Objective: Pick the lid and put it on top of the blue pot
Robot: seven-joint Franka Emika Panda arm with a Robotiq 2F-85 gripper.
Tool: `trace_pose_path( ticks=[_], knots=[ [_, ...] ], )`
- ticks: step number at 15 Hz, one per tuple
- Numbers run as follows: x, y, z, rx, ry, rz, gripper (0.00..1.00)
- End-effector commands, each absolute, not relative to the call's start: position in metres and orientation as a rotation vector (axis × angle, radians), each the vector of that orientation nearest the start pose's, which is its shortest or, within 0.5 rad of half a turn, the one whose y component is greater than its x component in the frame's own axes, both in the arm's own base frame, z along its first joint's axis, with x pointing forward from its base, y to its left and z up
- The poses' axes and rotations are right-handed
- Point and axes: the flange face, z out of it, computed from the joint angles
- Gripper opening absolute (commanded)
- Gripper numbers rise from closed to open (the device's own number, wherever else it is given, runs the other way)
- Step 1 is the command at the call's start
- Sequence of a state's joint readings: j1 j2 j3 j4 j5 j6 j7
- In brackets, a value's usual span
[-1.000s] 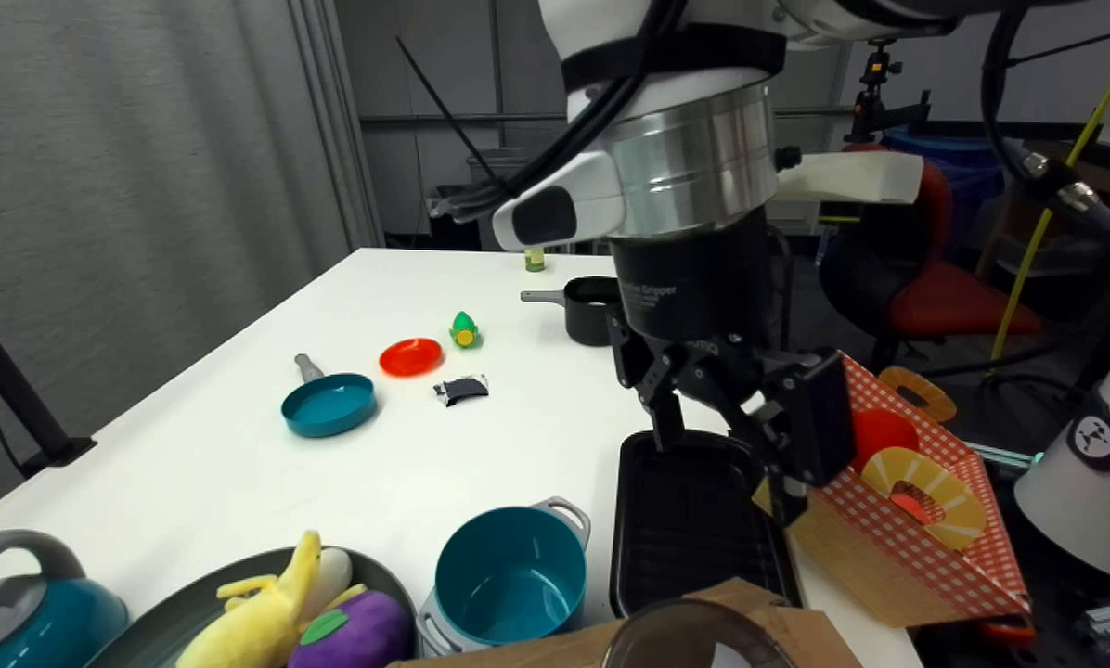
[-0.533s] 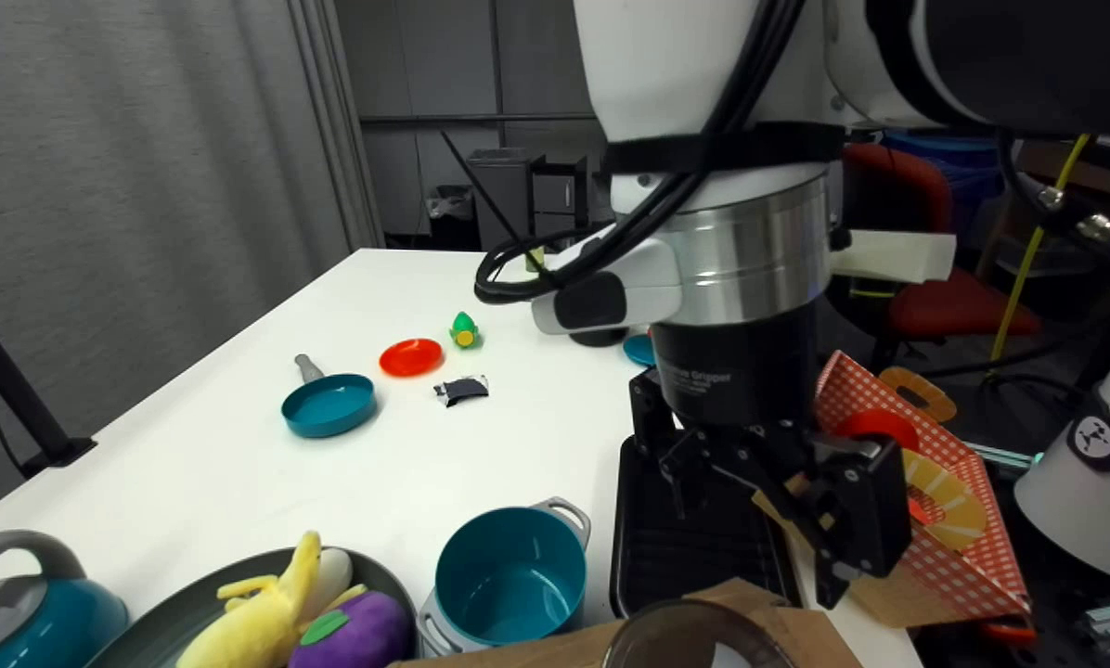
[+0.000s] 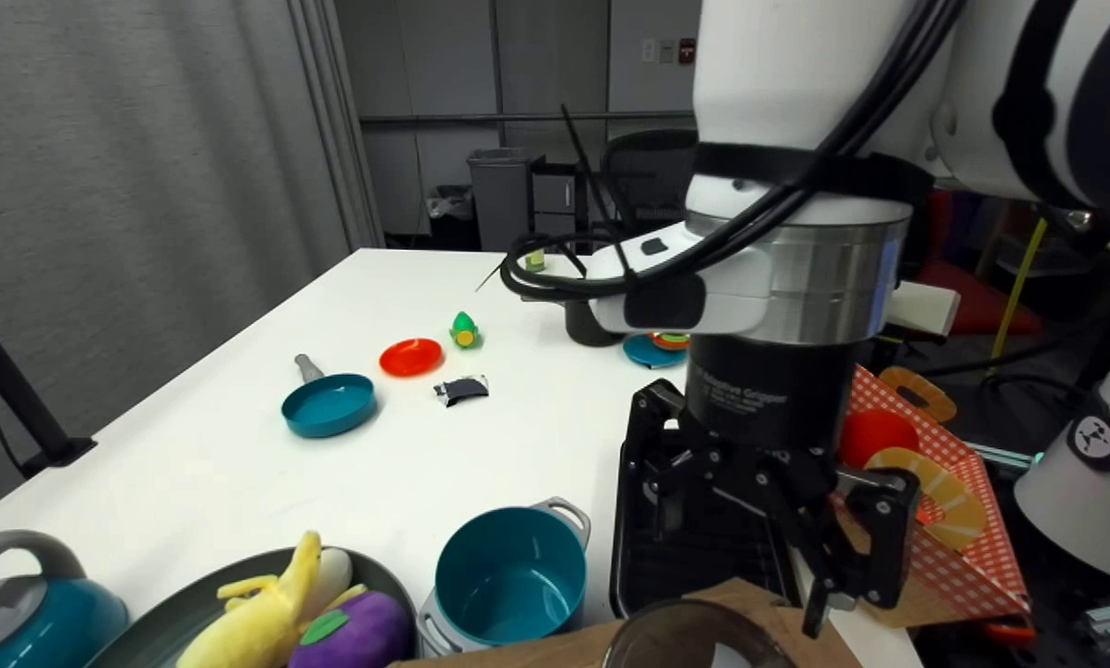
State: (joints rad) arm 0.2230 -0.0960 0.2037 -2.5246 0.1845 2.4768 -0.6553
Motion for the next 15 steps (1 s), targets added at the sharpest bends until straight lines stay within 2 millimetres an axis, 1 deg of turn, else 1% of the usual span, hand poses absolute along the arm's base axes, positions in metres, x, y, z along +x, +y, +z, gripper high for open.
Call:
trace_pose_path(
  ticks=[1,4,8,12,15],
  knots=[
    [0.396,0.187,0.333,-2.695,-1.407,-0.222,1.0],
    [0.388,0.191,0.338,-2.684,-1.403,-0.25,1.0],
    [0.385,0.199,0.34,-2.628,-1.402,-0.335,1.0],
    [0.392,0.204,0.341,-2.576,-1.42,-0.437,1.0],
    [0.401,0.2,0.34,-2.555,-1.398,-0.475,1.0]
  ],
)
